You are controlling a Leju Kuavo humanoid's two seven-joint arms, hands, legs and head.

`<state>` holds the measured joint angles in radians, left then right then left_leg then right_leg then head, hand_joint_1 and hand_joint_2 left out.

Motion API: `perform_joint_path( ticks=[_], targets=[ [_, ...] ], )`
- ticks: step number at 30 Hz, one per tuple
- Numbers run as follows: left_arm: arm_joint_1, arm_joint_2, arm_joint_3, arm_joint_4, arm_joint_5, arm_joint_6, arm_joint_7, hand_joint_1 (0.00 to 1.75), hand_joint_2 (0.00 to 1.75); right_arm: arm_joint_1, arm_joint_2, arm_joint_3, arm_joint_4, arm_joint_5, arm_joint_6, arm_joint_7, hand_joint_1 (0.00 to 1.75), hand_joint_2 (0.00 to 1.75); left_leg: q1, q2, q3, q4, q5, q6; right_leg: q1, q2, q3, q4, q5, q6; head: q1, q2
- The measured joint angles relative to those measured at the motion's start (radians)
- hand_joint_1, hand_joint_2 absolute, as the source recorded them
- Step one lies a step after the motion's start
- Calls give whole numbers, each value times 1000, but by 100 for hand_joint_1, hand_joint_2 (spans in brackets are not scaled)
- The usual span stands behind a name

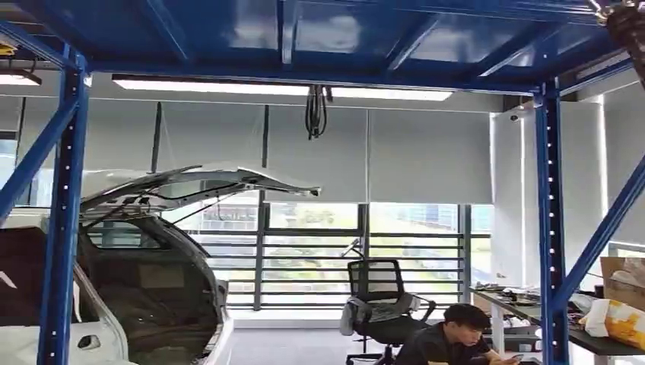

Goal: Take the parts from the cabinet and place them on the table.

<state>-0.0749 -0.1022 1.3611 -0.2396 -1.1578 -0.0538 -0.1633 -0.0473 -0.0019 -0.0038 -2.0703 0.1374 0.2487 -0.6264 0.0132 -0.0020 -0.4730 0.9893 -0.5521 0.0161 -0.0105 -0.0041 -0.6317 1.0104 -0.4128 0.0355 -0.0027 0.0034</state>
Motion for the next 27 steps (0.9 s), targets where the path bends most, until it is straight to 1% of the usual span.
perform_joint_path(
  ticks=[1,2,3,4,5,6,7,8,9,10,11,12,13,14,15,16,17,18,19,20,21,22,23,24,25,26,27],
  targets=[
    [-3,-1,0,0,-1,-1,0,0,175,0,-2,0,1,-7,3,-3,175,175,4,8,-8,-1,10,11,-4,1,-7,9,-22,4,0,0],
    [-4,0,0,0,-2,-1,0,0,175,-1,-4,0,1,-12,7,-3,175,175,3,8,-20,-1,21,23,-4,1,-18,39,-73,7,0,0],
    [-4,0,0,0,-3,0,-1,0,175,-3,-5,0,1,-16,10,-4,175,175,1,9,-34,-1,32,27,-5,1,-36,104,-139,9,0,0],
    [-4,0,0,0,-5,0,-2,0,175,-2,-7,0,2,-19,13,-4,175,175,-2,10,-49,0,44,29,-5,1,-55,190,-198,12,-1,0],
    [-4,0,0,0,-5,-2,-2,0,175,-1,-9,0,3,-24,18,-4,175,175,-4,12,-62,1,53,31,-5,1,-69,263,-230,13,-1,0],
    [-4,0,0,0,-6,-3,-3,0,175,-1,-10,0,3,-29,22,-5,175,175,-7,12,-76,1,61,31,-4,1,-72,311,-230,13,0,0],
    [-4,0,0,0,-7,-4,-4,0,175,0,-10,0,5,-33,26,-5,175,175,-9,12,-88,1,70,30,-4,1,-55,313,-205,11,-1,0],
    [-4,0,0,0,-7,-5,-6,0,175,0,-10,0,5,-39,31,-5,175,175,-12,12,-99,1,78,30,-2,1,-19,278,-165,7,-1,0],
    [-5,0,0,0,-8,-4,-7,0,175,0,-10,0,6,-45,37,-5,175,175,-14,14,-109,1,86,30,0,0,33,207,-124,0,-1,0],
    [-4,0,-1,0,-8,-4,-8,0,175,-1,-10,0,5,-53,46,-5,175,175,-16,19,-114,1,94,30,5,-10,104,103,-106,-12,-1,0],
    [-3,-1,-1,0,-7,-4,-7,0,175,-3,-10,0,5,-61,54,-5,175,175,-19,19,-116,2,98,27,13,-28,169,11,-123,-22,0,0],
    [-1,-1,-1,0,-6,-4,-5,0,175,-6,-10,0,5,-69,62,-5,175,175,-22,21,-117,4,103,22,17,-36,206,-59,-140,-28,0,0],
    [-1,-1,-1,0,-6,-3,-3,0,175,-7,-10,0,5,-73,65,-4,175,175,-21,27,-120,4,110,16,19,-32,205,-68,-145,-27,0,0],
    [-1,-1,-1,0,-6,-3,0,0,175,-7,-10,0,5,-79,68,-4,175,175,-18,34,-123,4,115,10,21,-26,201,-69,-145,-29,0,0],
    [-1,-1,-1,0,-6,-3,3,0,175,-5,-10,0,6,-84,75,-3,175,175,-18,40,-123,3,120,3,21,-21,197,-72,-139,-37,0,0],
    [-2,0,-1,0,-6,-3,3,0,175,-5,-8,0,6,-87,77,-3,175,175,-16,36,-127,10,109,-3,11,-19,195,-81,-124,-48,0,0],
    [-3,0,-1,0,-6,-2,6,0,175,-7,-8,0,7,-87,78,-2,175,175,-15,23,-135,30,79,-9,12,-15,189,-81,-118,-52,0,0],
    [-3,0,-1,0,-6,-1,9,0,175,-6,-7,-1,7,-85,78,-2,175,175,-13,16,-158,91,26,-12,12,-13,180,-80,-113,-58,0,0],
    [-1,0,-1,0,-6,-1,12,0,175,-4,-7,-2,9,-84,78,-1,175,175,-12,14,-185,171,-22,-14,13,-8,173,-79,-107,-59,0,0],
    [0,0,-1,0,-6,0,13,0,175,-4,-7,-2,10,-82,78,-1,175,175,-11,13,-213,252,-59,-17,14,-4,164,-78,-102,-60,0,0],
    [0,0,-1,0,-6,2,15,0,175,-3,-7,-2,12,-81,82,0,175,175,-11,12,-231,312,-74,-19,14,4,154,-73,-97,-59,0,0],
    [0,0,-1,0,-6,2,18,0,175,-2,-7,-2,14,-81,83,1,175,175,-10,11,-221,313,-62,-20,14,10,146,-67,-94,-58,0,0],
    [0,0,-1,0,-6,4,19,0,175,-2,-7,-2,15,-81,85,2,175,175,-8,10,-189,266,-31,-20,13,17,138,-60,-94,-57,0,0],
    [-1,0,0,0,-6,5,22,0,175,-2,-7,-2,16,-81,85,3,175,175,-6,8,-143,188,7,-19,13,23,133,-53,-94,-57,0,0],
    [-1,1,-1,0,-6,6,24,0,175,-3,-7,-2,17,-79,86,5,175,175,-4,-1,-93,99,44,-17,13,29,129,-45,-97,-54,0,0],
    [-1,1,-1,0,-7,6,24,0,175,-6,-7,-1,17,-78,87,5,175,175,-1,-33,-57,34,41,-12,12,34,121,-36,-99,-49,0,0],
    [-1,1,-1,0,-9,6,24,0,175,-11,-8,-1,18,-78,90,6,175,175,-1,-39,-51,25,42,-8,16,41,110,-26,-100,-44,1,0]
  ],
)
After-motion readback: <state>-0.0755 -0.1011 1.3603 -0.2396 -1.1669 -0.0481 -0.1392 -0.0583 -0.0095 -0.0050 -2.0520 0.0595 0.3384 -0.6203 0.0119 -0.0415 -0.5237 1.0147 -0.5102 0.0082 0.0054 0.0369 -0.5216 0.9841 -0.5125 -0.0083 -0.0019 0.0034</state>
